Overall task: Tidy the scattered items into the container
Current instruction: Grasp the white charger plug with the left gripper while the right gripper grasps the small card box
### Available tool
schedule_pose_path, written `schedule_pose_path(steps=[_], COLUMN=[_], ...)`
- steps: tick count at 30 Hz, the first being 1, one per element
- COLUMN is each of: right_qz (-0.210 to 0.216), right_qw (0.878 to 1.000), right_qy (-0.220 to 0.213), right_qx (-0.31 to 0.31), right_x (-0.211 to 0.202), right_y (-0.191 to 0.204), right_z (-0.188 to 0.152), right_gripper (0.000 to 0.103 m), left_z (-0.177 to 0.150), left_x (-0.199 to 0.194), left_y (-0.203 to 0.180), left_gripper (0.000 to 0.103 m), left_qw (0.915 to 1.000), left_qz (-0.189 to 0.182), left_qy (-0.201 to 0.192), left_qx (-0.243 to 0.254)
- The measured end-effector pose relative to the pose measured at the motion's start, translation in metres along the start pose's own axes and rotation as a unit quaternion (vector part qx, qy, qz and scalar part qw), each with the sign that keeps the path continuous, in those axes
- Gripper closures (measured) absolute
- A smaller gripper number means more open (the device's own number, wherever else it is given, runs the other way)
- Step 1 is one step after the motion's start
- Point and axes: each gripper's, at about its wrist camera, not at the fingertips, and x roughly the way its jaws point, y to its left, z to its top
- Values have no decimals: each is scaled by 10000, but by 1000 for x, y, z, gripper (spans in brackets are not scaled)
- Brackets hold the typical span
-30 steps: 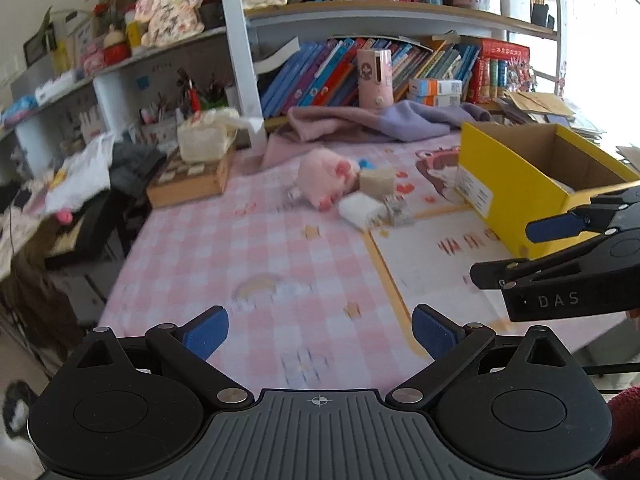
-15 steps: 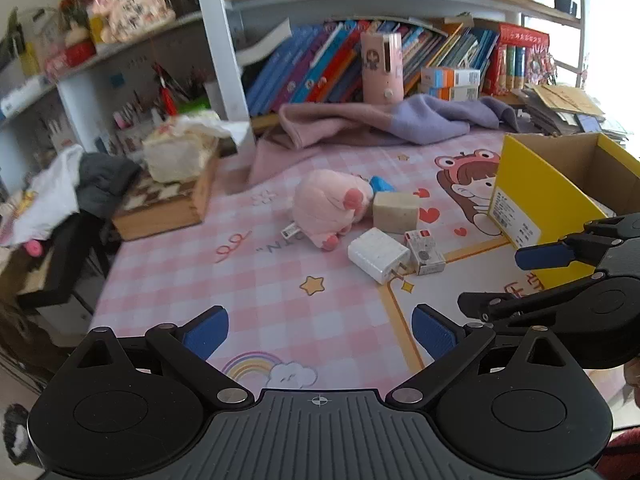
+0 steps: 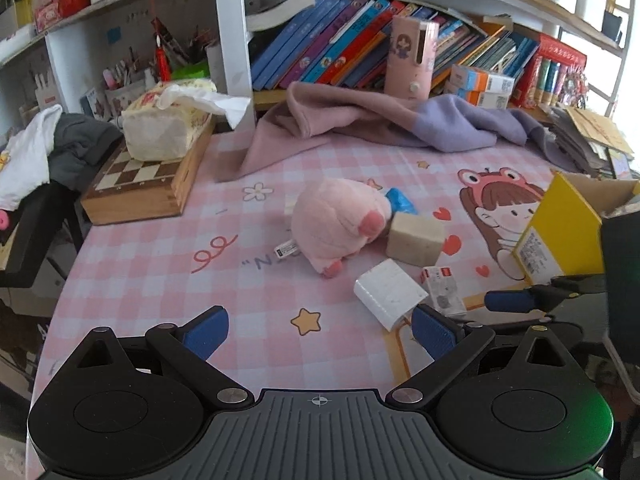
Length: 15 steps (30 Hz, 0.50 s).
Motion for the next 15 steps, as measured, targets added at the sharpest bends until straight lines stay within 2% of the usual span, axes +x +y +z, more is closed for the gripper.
schedule_pose_path(steps=[4, 5, 6, 11, 15], right_qz=[2, -13, -39, -367, -355], right_qw=[10000, 10000, 10000, 9987, 9989], right_qy=[35, -6, -43, 71, 202], right_qx=[-26, -58, -50, 347, 247], right_x=[11, 12, 12, 8, 2], right_y=[-1, -2, -3, -27, -27], right_z=[4, 5, 6, 5, -3], right_gripper=[52, 58, 72, 74, 74], left_z=[5, 7, 9, 17, 20], left_x=[11, 14, 18, 47, 73], left_y=[-1, -2, -4, -13, -21], left_gripper=[6, 6, 7, 10, 20], left_qw=[9999, 9998, 9996, 9966, 9941], left_qz=[-154, -211, -270, -687, -684], left_qy=[40, 54, 75, 283, 558], left_qx=[-16, -29, -46, -369, -629])
